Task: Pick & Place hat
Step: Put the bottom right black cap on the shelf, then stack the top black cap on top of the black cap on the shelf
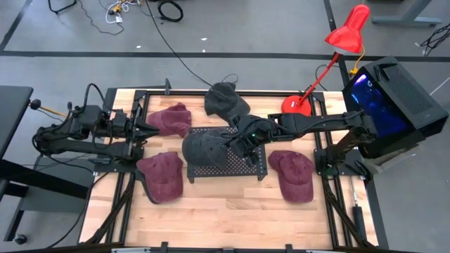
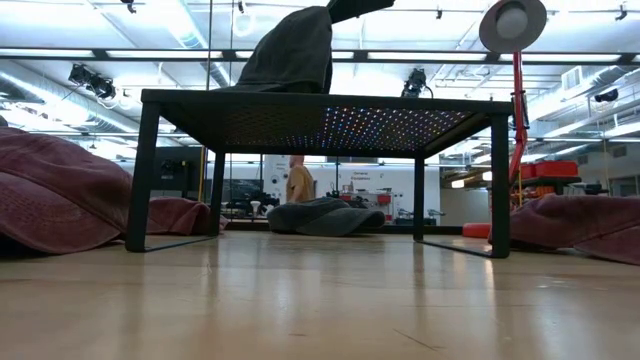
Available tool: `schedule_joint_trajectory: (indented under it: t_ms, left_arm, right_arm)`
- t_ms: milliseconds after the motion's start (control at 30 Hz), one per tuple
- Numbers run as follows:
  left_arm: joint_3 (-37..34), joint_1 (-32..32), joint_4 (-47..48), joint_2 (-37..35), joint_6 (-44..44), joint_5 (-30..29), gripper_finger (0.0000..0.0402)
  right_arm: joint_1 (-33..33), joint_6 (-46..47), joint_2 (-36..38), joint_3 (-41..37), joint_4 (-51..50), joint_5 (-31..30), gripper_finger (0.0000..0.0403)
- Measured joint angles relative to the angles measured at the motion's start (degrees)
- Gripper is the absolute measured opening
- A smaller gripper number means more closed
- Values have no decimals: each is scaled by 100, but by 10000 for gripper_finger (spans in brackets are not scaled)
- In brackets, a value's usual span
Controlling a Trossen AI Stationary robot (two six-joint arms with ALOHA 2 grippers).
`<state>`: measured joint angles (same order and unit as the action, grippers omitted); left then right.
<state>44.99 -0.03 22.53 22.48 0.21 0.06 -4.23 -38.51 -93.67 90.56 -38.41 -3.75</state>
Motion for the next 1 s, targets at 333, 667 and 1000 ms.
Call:
schedule_joint_trajectory:
  t_ms: [333, 667, 1000]
  left_arm:
    - [0, 0, 0, 0, -1, 0, 48]
    - [0, 1, 0, 1, 0, 2, 48]
    - [0, 1, 0, 1, -1, 0, 48]
  right_arm:
    - [0, 6, 0, 0, -231, 32, 61]
    - [0, 236, 55, 1, -727, 18, 163]
    - [14, 251, 79, 1, -1482, -543, 215]
